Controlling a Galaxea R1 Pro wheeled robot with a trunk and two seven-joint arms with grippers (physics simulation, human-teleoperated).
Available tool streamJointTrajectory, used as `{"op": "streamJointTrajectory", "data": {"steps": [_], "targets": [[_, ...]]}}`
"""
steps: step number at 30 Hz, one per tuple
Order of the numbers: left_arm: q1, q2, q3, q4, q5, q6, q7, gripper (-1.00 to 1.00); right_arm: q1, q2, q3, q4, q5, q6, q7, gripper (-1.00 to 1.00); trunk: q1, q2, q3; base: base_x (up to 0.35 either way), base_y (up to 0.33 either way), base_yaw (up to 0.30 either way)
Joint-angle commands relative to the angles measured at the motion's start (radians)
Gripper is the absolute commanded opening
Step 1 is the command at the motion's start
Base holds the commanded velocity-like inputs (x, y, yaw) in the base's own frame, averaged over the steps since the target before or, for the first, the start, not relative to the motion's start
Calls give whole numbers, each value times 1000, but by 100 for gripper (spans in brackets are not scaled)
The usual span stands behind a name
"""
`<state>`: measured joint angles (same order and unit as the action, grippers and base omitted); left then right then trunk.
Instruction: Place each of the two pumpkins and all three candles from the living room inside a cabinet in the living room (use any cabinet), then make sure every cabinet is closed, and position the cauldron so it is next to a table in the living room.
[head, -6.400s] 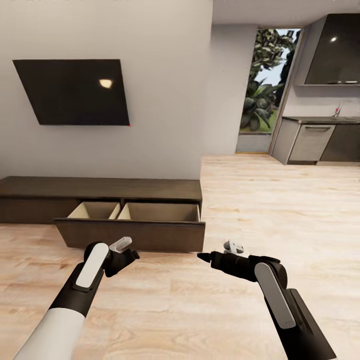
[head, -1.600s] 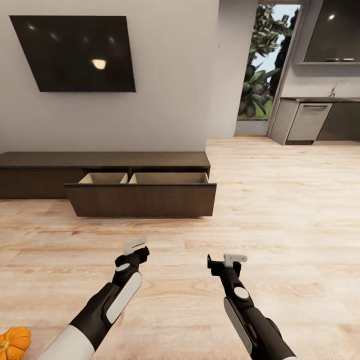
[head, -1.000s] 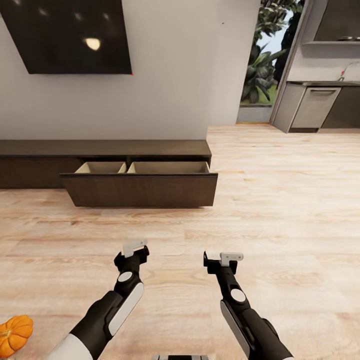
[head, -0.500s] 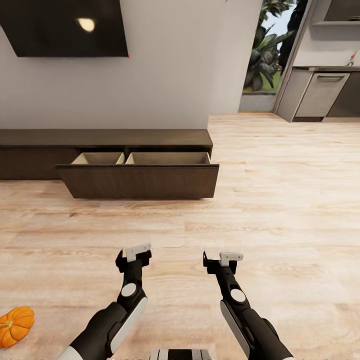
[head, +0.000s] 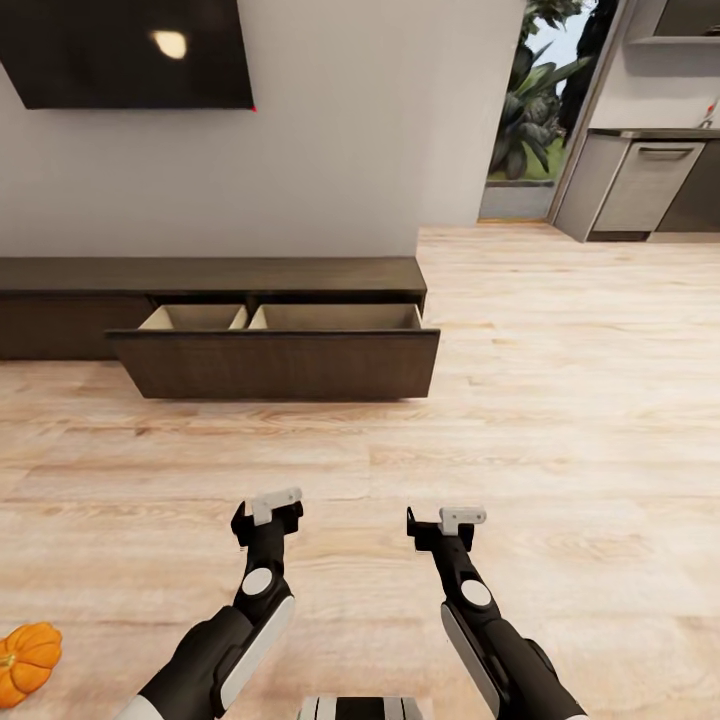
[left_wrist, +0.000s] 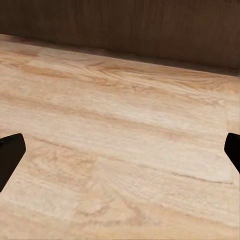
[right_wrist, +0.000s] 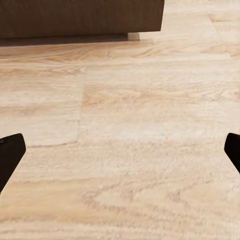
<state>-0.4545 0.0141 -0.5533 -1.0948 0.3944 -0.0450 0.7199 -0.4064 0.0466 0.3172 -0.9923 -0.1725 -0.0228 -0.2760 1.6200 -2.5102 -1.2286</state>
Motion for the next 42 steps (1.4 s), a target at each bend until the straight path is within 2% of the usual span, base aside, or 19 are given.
{"op": "streamJointTrajectory", "data": {"steps": [1,42], "targets": [[-1,1,-4,-1,10,-5,7,100,-1,-1,3,0,-10,-2,-6,100,0,0,-1,218,0,0],[-1,1,0,1,15,-3,1,100,0,-1,3,-1,-12,0,-6,100,0,0,-1,325,-6,0]]}}
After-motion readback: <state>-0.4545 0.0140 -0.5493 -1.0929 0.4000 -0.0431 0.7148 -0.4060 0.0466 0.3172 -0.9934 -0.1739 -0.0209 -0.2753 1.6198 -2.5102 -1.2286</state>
